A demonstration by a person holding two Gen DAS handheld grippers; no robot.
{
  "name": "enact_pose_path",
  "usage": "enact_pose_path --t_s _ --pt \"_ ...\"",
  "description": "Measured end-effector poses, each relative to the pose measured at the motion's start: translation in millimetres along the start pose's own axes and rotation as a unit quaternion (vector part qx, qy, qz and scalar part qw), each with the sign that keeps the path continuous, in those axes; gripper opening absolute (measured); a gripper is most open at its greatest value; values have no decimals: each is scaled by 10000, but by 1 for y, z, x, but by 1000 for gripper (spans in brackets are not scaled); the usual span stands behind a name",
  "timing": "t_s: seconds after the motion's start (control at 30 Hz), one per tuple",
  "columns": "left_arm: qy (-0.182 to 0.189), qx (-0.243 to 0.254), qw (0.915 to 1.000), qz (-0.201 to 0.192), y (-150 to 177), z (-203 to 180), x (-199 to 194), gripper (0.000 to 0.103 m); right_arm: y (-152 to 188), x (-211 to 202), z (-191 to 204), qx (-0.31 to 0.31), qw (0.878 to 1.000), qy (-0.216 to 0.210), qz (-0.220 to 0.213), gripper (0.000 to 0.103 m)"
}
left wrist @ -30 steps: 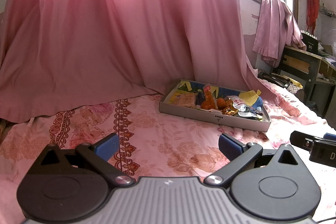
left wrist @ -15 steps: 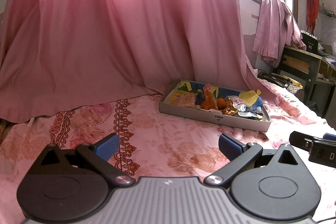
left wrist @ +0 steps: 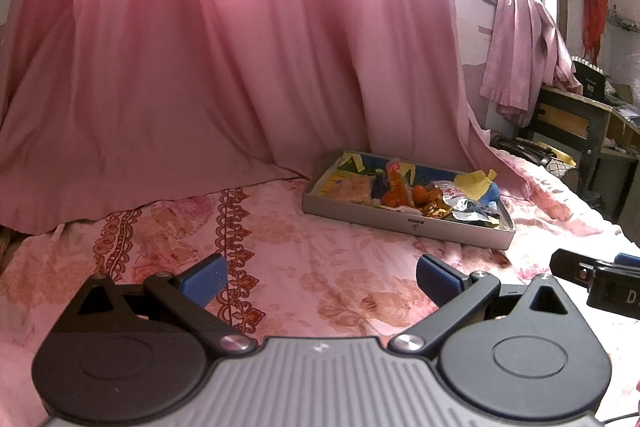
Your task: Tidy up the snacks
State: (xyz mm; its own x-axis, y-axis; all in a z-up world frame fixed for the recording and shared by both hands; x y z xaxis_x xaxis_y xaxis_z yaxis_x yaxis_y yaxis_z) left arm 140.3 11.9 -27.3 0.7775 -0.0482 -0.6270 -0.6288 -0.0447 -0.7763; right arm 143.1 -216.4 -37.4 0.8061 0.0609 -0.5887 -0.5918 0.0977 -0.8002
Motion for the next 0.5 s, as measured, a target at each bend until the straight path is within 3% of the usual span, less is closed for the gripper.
enact_pose_path --t_s 0.27,0.5 --pt "-92 -79 9991 403 6 1 9 103 1 0 1 -1 10000 4 8 102" --pt "-147 -109 9989 438 8 3 9 103 4 0 2 -15 10000 -8 20 102"
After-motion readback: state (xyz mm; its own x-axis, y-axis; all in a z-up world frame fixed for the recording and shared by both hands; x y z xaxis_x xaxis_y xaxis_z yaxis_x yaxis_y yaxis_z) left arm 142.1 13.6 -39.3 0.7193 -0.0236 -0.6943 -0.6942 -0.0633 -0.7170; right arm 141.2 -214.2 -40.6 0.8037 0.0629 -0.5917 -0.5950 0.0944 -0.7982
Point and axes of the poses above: each gripper's, at about its wrist camera, not at the fingertips, and x roughly the way its jaws point, z to its left, y to its underside, the point moved 9 cm from there along x, roughly the way its jaws point, and after that the axes turned 12 degrees about z, right-handed, at the moved point
